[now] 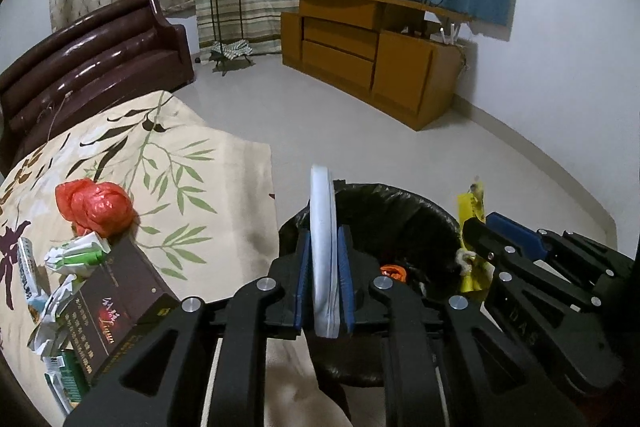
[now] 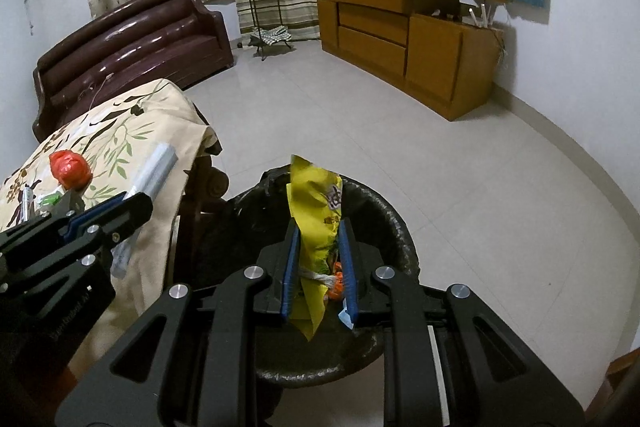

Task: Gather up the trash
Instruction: 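Open both tools to drop the tube and snack bag into the bin, then move both open tools back over the items on the bedspread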

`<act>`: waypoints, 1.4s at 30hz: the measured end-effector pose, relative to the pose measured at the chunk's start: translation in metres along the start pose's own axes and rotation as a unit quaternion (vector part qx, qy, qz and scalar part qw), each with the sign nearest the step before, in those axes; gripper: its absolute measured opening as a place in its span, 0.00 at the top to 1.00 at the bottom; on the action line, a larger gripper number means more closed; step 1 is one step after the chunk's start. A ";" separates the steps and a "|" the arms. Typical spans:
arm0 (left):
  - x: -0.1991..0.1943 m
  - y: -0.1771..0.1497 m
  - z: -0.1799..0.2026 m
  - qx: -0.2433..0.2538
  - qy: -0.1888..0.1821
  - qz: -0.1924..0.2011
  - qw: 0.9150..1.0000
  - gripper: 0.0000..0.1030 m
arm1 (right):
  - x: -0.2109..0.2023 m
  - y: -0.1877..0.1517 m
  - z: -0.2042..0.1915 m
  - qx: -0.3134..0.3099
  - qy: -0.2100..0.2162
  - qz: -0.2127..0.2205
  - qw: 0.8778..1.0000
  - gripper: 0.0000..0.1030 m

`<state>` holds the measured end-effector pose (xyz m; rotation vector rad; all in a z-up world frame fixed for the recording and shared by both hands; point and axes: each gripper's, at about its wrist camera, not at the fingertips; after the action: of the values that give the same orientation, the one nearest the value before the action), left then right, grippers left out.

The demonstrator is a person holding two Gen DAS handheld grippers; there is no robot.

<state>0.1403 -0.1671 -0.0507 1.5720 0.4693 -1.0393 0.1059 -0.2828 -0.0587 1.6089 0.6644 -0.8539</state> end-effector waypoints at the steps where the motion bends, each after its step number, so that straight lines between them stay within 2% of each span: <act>1: 0.000 0.000 0.001 -0.001 0.001 0.000 1.000 0.78 | 0.001 0.000 0.001 0.001 0.000 -0.001 1.000 0.80; 3: -0.002 0.000 0.000 -0.006 0.002 0.003 1.000 0.66 | 0.002 0.000 0.002 0.004 -0.001 -0.002 1.000 0.75; 14: -0.022 -0.004 -0.004 -0.016 0.007 0.012 1.000 0.49 | -0.006 -0.007 0.001 0.013 0.000 -0.001 1.000 0.74; 18: -0.034 -0.012 -0.012 -0.022 0.009 0.012 1.000 0.49 | -0.012 -0.013 -0.008 0.010 0.003 -0.003 1.000 0.72; 20: -0.041 -0.017 -0.019 -0.028 0.012 0.011 0.999 0.48 | -0.016 -0.017 -0.014 0.007 0.006 -0.003 1.000 0.67; 29: -0.070 -0.046 -0.064 -0.062 0.042 0.014 0.997 0.47 | -0.032 -0.028 -0.049 -0.021 0.021 -0.003 1.000 0.67; 42: -0.104 -0.094 -0.135 -0.132 0.089 0.012 0.987 0.45 | -0.054 -0.046 -0.133 -0.096 0.063 -0.004 0.993 0.67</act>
<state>0.0622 0.0096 -0.0238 1.4339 0.6807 -0.7860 0.0612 -0.1423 -0.0281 1.4946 0.8175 -0.6766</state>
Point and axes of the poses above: each gripper's, at about its wrist camera, not at the fingertips, and x roughly the way its jaws point, z to its right, y to its top, and after that the axes turned 10 degrees about -z, right-handed
